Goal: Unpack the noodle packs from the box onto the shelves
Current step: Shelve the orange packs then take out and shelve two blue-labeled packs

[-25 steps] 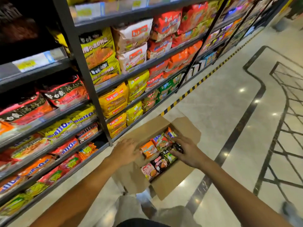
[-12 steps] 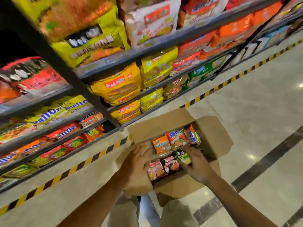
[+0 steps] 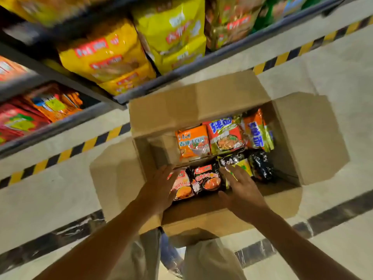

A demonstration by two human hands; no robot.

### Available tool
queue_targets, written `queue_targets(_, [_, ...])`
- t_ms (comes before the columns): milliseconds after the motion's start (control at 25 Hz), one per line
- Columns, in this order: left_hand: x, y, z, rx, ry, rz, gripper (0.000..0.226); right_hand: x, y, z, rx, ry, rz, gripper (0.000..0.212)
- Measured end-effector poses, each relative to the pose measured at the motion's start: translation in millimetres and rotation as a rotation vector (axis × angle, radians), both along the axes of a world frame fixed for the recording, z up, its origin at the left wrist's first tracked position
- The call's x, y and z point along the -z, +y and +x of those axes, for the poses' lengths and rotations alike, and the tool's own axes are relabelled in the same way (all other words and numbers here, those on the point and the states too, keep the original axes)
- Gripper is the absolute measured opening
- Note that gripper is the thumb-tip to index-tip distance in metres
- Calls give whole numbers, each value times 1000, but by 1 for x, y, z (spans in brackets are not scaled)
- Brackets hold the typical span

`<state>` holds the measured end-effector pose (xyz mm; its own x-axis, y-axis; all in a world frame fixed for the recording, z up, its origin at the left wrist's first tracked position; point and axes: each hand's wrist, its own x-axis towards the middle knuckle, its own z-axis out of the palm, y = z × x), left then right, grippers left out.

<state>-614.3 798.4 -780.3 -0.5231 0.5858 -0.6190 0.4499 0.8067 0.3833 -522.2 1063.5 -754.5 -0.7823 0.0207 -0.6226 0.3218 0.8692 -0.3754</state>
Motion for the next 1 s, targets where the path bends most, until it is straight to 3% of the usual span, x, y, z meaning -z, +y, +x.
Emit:
queue_targets(360, [170,41,-13,-236,-112,-50,69,150,19,23,-30,-36,-57,71])
queue_targets(520, [219,67,-41,-655,-208,24,54,184,24,29,39,-22,-94,69])
queue_targets(600, [234,81,-49,-916,-299,70,47,193,24,32,65,-25,-97,68])
queue_targets(720, [250,91,-53,-1150,-367,115,49,201,26,35,86,-16,-103,68])
queue_targets(920, [249,90,-56,-1355,-479,137,18,203,19,19,197,18,-142,56])
queue_targets(1000, [243,85,-56,-1376,-519,166,21,202,10,10,221,23,-158,54])
